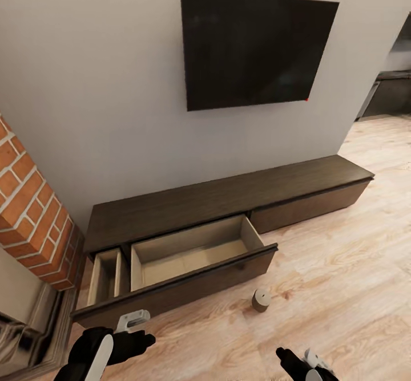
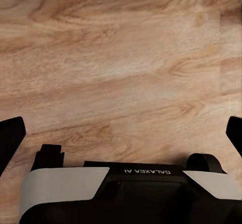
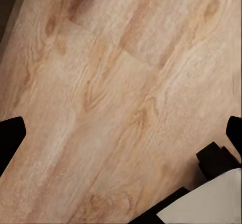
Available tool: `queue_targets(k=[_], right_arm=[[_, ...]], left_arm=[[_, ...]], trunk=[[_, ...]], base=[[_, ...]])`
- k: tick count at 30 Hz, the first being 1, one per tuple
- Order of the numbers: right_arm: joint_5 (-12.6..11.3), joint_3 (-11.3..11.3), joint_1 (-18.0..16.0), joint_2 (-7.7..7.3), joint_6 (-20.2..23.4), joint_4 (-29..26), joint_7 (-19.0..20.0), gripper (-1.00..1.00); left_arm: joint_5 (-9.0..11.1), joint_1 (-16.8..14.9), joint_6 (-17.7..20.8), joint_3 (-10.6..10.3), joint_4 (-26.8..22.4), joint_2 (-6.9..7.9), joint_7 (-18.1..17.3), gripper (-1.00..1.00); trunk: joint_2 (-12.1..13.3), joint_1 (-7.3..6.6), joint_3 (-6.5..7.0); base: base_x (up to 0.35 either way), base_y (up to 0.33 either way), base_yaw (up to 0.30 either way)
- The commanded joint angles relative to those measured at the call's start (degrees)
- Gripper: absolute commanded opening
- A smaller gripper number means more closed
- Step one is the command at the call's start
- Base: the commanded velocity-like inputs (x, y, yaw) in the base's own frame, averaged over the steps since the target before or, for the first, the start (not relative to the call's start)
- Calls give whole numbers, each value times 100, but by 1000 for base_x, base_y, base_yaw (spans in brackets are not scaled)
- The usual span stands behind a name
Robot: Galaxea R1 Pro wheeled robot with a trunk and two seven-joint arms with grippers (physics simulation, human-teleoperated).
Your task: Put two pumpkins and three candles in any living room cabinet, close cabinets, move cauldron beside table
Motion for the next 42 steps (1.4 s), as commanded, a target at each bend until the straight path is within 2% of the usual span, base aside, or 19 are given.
queue_targets(k=[1,5,8,11,15,18,22,26,35,42], right_arm=[[25,13,-3,15,-68,-22,-257,100],[206,58,-3,73,-200,-64,-947,100],[237,247,-3,84,-226,-82,-1121,100],[250,561,-3,86,-320,-118,-1279,100],[248,1041,-3,85,-588,-446,-1797,100],[242,1432,-1,81,-727,-739,-2221,100],[239,1803,6,74,-792,-945,-2559,100],[238,1893,73,73,-805,-1091,-2644,100],[198,1886,313,9,-806,-1377,-2619,100],[157,1861,338,2,-797,-1344,-2593,100]], left_arm=[[18,-1,-54,-48,31,-14,57,100],[-43,-1,-313,-268,126,-43,64,100],[-52,-1,-361,-330,168,-54,65,100],[-71,-1,-406,-351,258,-66,65,100],[-175,-1,-541,-364,339,-145,65,100],[-389,-3,-590,-363,380,-207,65,100],[-689,-3,-709,-361,434,-328,63,100],[-786,-6,-955,-368,609,-389,64,100],[-814,-10,-1096,-382,708,-493,58,100],[-814,-10,-1108,-596,712,-513,56,100]], trunk=[[39,-23,10],[199,-111,68],[320,-177,111],[440,-243,156],[600,-330,221],[721,-396,273],[881,-484,344],[1042,-572,416],[1403,-770,565],[1683,-923,656]], base=[[0,0,-258],[0,0,-258],[0,0,-244],[0,0,-212],[0,0,-182],[0,0,-168],[0,0,-157],[0,0,-117],[0,0,-76],[0,0,-208]])
